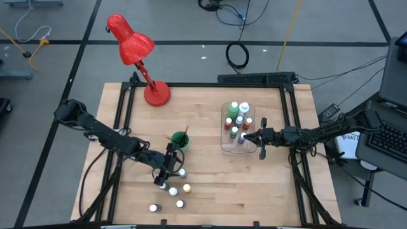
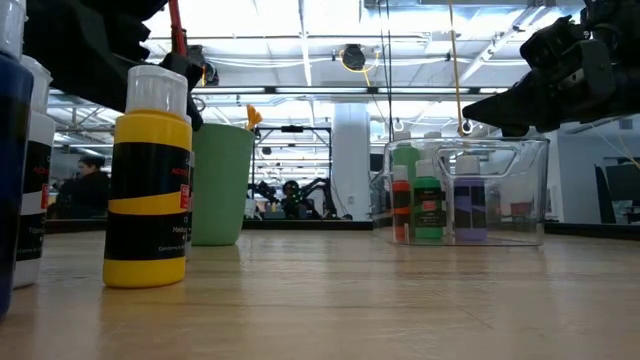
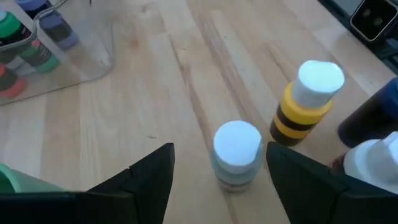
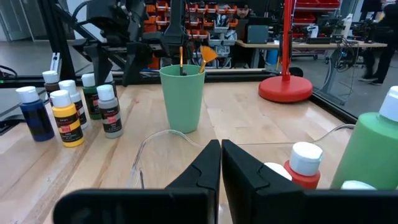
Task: Pick & Place Paint Supplies
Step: Put the small gray paint bottle into the transparent bin
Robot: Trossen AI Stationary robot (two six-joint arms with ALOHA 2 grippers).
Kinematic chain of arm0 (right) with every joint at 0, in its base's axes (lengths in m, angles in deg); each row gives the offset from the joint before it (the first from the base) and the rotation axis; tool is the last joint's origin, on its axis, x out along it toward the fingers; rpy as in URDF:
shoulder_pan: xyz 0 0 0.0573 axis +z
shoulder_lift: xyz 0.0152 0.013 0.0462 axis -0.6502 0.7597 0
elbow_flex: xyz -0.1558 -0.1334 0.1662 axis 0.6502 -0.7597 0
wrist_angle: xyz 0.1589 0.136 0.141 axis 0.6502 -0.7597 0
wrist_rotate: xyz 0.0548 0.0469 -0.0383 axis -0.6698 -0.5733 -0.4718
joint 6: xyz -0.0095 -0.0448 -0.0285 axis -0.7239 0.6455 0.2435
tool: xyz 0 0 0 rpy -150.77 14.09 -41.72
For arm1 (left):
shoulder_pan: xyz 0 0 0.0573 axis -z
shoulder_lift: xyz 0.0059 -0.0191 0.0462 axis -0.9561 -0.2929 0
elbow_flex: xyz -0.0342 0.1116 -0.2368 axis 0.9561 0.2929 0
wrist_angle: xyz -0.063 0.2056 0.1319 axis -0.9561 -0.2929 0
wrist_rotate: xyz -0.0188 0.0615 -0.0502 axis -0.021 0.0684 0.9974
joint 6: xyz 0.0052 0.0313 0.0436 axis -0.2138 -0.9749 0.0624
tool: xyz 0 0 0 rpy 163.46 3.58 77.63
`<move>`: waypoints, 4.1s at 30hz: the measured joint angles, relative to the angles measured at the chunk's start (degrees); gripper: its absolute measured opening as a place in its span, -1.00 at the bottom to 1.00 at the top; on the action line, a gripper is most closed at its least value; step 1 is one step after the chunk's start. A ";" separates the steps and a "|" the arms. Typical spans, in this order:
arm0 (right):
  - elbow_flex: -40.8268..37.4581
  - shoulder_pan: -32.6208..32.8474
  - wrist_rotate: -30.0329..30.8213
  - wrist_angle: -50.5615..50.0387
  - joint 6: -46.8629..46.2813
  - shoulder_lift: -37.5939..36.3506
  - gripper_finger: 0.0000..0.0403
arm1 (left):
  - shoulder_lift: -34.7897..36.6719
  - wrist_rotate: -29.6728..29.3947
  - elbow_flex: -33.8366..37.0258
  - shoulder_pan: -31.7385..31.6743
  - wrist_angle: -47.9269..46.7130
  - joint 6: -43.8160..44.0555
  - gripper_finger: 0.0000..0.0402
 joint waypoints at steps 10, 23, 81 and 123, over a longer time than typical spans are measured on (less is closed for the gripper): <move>0.00 0.00 -0.03 0.03 0.03 0.01 -0.95 | -3.20 2.93 0.09 0.16 2.63 -0.59 0.28; 0.00 0.00 -0.08 -0.01 0.05 0.01 -0.95 | -5.49 3.65 0.04 -1.02 6.99 -2.02 0.28; 0.00 2.64 0.16 8.61 13.16 0.16 -0.95 | -32.93 16.94 -45.03 -30.48 -1.35 -5.40 -0.52; 0.00 2.64 0.10 8.65 14.08 0.16 -0.95 | -42.14 17.97 -45.06 -32.89 0.33 -2.11 -0.16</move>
